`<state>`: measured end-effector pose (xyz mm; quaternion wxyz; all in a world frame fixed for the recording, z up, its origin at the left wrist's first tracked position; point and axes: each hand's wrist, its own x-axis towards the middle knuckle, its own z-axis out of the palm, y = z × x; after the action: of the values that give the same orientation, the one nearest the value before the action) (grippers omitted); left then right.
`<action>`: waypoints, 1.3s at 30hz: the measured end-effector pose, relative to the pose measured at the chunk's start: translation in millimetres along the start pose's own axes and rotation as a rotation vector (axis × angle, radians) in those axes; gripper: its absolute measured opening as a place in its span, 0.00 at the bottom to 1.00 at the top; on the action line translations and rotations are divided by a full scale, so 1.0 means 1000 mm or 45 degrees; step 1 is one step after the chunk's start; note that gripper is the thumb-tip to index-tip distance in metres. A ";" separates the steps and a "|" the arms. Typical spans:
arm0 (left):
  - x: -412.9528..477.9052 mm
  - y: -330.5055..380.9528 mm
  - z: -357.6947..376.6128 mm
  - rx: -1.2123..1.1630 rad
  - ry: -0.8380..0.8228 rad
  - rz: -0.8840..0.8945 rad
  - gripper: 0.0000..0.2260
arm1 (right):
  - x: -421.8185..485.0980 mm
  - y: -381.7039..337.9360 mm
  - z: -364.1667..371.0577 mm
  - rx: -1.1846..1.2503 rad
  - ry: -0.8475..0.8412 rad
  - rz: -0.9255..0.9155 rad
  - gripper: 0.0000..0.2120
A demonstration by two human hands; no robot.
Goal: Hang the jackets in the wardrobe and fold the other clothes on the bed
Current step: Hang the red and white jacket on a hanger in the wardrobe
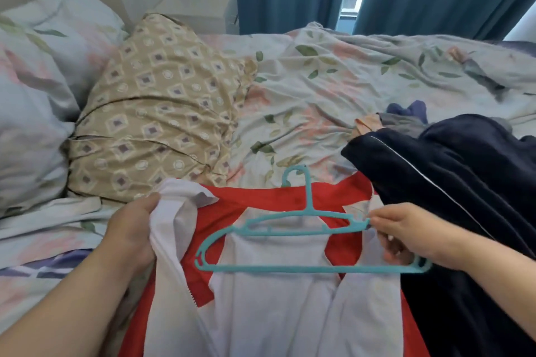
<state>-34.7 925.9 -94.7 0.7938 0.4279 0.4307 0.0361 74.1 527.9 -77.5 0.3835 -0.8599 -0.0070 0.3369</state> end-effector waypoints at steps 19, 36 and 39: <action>-0.034 -0.184 0.071 2.326 -0.567 1.228 0.27 | 0.049 0.039 0.043 -0.424 0.721 0.214 0.17; -0.039 -0.196 0.053 2.090 -0.366 1.393 0.22 | 0.043 -0.039 0.084 0.309 0.258 -0.233 0.12; -0.063 -0.205 0.014 1.899 -0.198 1.407 0.13 | 0.059 -0.039 0.118 0.184 0.175 -0.194 0.11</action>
<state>-128.1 760.9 -195.4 0.2102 0.9728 0.0234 0.0941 60.5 648.4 -141.7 0.4684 -0.8480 -0.0218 0.2469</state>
